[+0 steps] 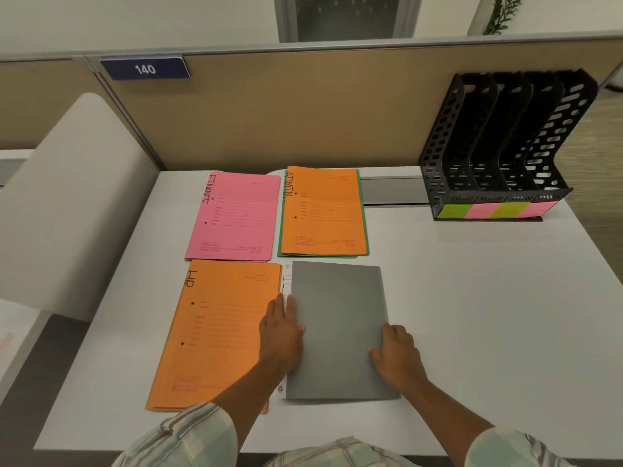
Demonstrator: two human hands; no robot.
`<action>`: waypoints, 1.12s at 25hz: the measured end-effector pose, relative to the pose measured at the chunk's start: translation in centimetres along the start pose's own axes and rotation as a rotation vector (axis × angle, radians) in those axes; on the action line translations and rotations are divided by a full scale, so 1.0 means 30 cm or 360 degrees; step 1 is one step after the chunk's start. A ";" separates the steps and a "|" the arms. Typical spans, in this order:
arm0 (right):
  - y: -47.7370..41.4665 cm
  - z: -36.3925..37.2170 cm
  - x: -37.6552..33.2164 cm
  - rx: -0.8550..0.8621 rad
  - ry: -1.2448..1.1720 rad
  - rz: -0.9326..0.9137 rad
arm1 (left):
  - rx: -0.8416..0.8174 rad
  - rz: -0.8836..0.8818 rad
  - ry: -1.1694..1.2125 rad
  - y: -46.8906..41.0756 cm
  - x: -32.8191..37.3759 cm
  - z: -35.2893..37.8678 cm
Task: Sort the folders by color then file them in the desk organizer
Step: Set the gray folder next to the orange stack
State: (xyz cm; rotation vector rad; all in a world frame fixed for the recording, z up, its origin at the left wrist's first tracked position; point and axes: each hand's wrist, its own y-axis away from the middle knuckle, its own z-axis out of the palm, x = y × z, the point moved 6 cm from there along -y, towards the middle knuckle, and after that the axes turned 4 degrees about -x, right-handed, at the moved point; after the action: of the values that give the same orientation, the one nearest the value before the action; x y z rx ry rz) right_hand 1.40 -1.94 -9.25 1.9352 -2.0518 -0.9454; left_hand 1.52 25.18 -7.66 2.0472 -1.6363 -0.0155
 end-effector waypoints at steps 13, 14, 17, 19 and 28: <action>-0.032 -0.014 -0.171 0.0164 0.0352 -0.0324 | -0.0108 0.0324 -0.0530 -0.007 -0.062 0.004; -0.045 -0.020 -0.202 0.0170 0.0349 -0.0338 | -0.0109 0.0331 -0.0535 -0.017 -0.070 -0.007; -0.097 -0.033 -0.303 0.0163 0.0333 -0.0373 | -0.0086 0.0334 -0.0555 -0.057 -0.104 -0.046; -0.136 -0.044 -0.377 0.0161 0.0340 -0.0405 | -0.0056 0.0321 -0.0544 -0.090 -0.136 -0.078; -0.378 -0.099 -0.790 0.0172 0.0411 -0.0640 | 0.0109 0.0107 -0.0380 -0.361 -0.354 -0.279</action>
State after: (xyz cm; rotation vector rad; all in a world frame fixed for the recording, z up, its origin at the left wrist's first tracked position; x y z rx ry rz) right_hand 15.92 19.92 -6.07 2.4377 -1.6367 -0.6140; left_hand 11.13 39.59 -7.88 2.1063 -1.8724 -0.1898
